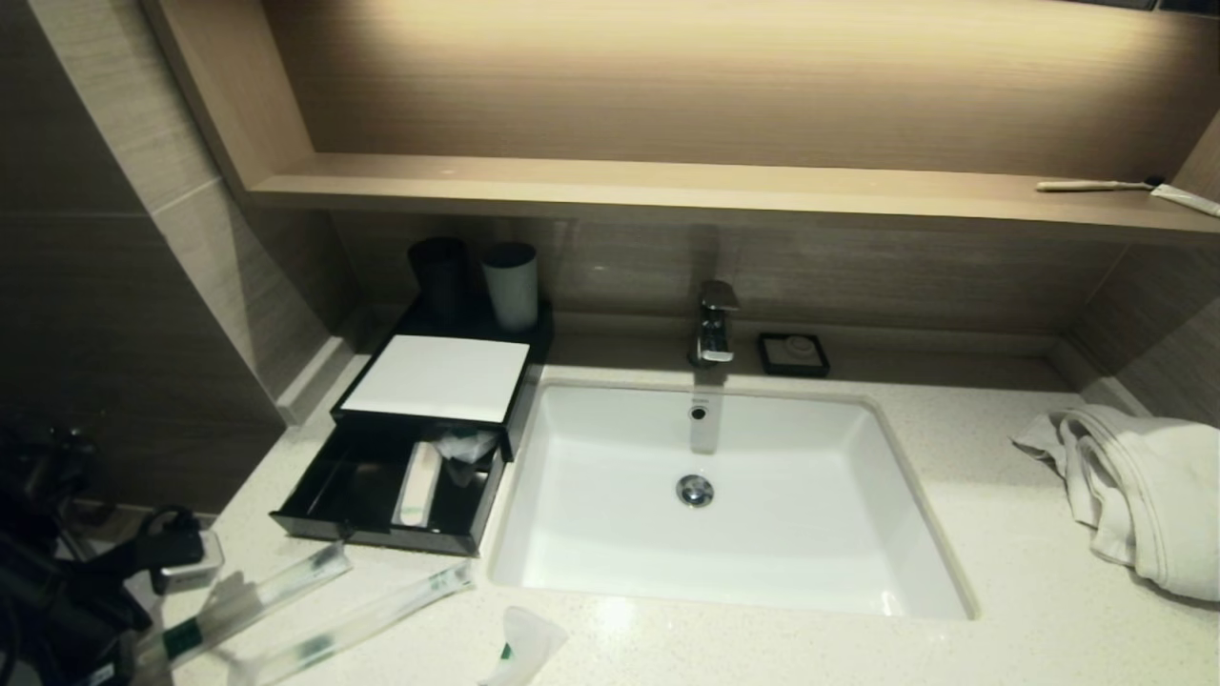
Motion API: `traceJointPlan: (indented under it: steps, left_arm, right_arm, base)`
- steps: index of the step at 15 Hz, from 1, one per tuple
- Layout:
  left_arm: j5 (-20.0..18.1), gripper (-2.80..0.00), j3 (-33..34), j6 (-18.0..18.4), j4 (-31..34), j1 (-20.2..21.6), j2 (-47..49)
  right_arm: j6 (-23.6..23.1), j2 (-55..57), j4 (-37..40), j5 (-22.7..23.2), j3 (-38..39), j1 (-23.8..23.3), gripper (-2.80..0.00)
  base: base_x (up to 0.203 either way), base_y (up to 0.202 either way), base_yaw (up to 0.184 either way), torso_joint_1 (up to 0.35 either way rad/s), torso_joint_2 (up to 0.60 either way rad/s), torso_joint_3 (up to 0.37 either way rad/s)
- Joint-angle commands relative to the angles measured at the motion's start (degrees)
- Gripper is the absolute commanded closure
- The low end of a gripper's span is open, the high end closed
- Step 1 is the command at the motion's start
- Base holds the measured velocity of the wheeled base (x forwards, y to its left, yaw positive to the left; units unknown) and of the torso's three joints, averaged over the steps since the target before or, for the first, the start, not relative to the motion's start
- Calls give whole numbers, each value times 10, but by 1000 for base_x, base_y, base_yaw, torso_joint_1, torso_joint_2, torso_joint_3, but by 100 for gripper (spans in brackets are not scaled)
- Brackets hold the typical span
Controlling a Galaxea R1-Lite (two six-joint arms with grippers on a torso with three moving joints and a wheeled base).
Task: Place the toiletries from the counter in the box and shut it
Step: Pick up the bathroom toiletry
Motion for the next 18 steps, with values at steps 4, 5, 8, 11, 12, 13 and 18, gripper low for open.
traceJointPlan:
  steps: [4,5,8,11,12,13,18]
  left_arm:
    - [13,-280,0,6,1,0,-2]
    - [13,-280,1,6,1,0,-2]
    - [15,0,2,7,1,-1,-2]
    - [23,0,6,9,1,-2,-1]
    - [30,0,8,12,1,-2,0]
    - [32,0,10,12,1,-4,-1]
    - [34,0,11,13,3,-4,-10]
  right_arm:
    - [0,0,0,0,0,0,0]
    - [0,0,0,0,0,0,0]
    - [0,0,0,0,0,0,0]
    - [0,0,0,0,0,0,0]
    - [0,0,0,0,0,0,0]
    - [0,0,0,0,0,0,0]
    - [0,0,0,0,0,0,0]
  base:
    - [0,0,0,0,0,0]
    - [0,0,0,0,0,0]
    - [0,0,0,0,0,0]
    - [0,0,0,0,0,0]
    - [0,0,0,0,0,0]
    - [0,0,0,0,0,0]
    - [0,0,0,0,0,0]
